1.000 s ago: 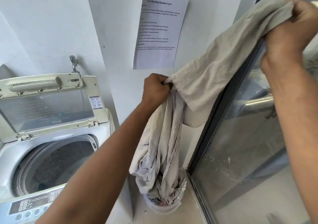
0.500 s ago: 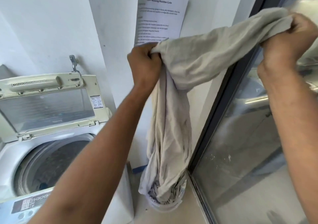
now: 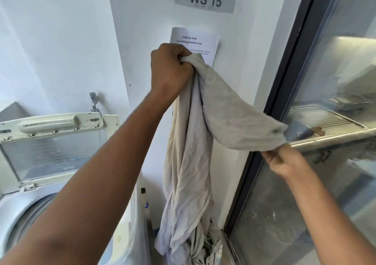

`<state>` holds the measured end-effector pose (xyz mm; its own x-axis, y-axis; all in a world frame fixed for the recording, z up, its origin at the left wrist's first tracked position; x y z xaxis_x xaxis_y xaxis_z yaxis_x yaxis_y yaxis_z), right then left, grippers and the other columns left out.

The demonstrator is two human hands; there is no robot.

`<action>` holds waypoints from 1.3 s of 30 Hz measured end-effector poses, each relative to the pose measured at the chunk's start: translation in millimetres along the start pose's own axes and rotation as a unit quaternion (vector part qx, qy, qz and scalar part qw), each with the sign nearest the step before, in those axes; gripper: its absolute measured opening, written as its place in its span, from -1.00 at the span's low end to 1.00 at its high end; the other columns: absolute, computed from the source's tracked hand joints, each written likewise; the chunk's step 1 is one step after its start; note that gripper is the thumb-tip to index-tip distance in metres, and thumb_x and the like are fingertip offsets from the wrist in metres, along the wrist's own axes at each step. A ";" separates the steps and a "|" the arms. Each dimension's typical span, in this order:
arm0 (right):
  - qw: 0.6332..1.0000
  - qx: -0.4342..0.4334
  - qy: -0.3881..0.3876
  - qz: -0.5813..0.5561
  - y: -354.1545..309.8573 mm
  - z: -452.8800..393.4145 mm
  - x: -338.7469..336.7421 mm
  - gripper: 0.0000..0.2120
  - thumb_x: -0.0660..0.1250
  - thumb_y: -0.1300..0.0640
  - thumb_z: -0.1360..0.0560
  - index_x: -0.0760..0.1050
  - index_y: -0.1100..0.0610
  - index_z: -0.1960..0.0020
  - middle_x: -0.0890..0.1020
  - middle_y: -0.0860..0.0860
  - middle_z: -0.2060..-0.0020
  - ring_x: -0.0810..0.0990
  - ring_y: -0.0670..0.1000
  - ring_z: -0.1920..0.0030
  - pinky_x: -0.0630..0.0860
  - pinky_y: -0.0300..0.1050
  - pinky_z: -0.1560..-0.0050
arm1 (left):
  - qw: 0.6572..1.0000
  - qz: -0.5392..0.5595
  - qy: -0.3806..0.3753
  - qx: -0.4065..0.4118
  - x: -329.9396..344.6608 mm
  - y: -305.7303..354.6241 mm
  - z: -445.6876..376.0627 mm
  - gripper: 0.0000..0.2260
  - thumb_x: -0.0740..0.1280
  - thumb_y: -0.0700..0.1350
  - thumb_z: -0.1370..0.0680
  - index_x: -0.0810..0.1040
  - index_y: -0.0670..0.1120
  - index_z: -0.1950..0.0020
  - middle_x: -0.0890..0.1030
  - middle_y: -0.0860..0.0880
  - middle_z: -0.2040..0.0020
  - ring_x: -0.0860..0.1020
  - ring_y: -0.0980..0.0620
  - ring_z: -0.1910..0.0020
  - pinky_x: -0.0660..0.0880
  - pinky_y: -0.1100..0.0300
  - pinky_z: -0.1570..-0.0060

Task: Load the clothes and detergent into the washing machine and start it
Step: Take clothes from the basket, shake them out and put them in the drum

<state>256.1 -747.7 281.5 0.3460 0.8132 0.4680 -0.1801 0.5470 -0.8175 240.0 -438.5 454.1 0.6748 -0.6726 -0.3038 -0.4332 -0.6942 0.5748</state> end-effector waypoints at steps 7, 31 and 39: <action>0.996 -0.003 -0.007 0.092 35.5 23.5 -17.6 -0.39 0.37 -0.24 -0.58 0.46 0.18 -0.42 0.70 0.26 -0.14 0.74 0.20 -0.02 0.73 0.07 0.15 | 1.000 -0.021 0.008 0.011 -9.8 14.6 -8.8 -0.75 0.24 -0.10 -0.29 0.69 -0.16 0.27 0.66 -0.13 0.35 0.60 -0.11 0.30 0.55 -0.03 0.25; 0.760 -0.140 -0.272 0.574 -1.4 39.8 20.9 0.23 0.73 -0.09 -0.26 0.01 -0.18 -0.68 0.26 -0.17 -0.60 0.27 -0.07 -0.58 0.29 -0.04 -0.52 | 0.992 -0.075 -0.002 0.098 -4.0 26.9 -9.5 -0.79 0.31 -0.25 -0.35 0.71 -0.04 0.18 0.67 0.10 0.30 0.59 0.06 0.28 0.50 0.18 0.24; 0.819 -0.206 -0.267 0.463 48.8 53.8 93.9 -0.27 0.72 -0.14 -0.25 0.51 -0.10 -0.33 0.69 -0.17 -0.15 0.67 -0.14 -0.16 0.64 -0.06 -0.24 | 0.988 -0.079 -0.019 0.133 -2.0 40.6 -9.5 -0.76 0.29 -0.22 -0.32 0.70 -0.05 0.14 0.70 0.06 0.24 0.61 0.01 0.22 0.55 0.07 0.19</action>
<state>230.3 -633.9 303.7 -0.2356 0.8727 -0.4276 0.2267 -0.3785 -0.8974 226.8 -462.9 485.3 0.7251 -0.5566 -0.4054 -0.4697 -0.8303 0.2999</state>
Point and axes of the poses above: each hand's wrist, its own z-axis away from the middle knuckle, its own x-axis out of the palm, y = z × x, the point moved 1 cm from there along -z, towards the middle knuckle
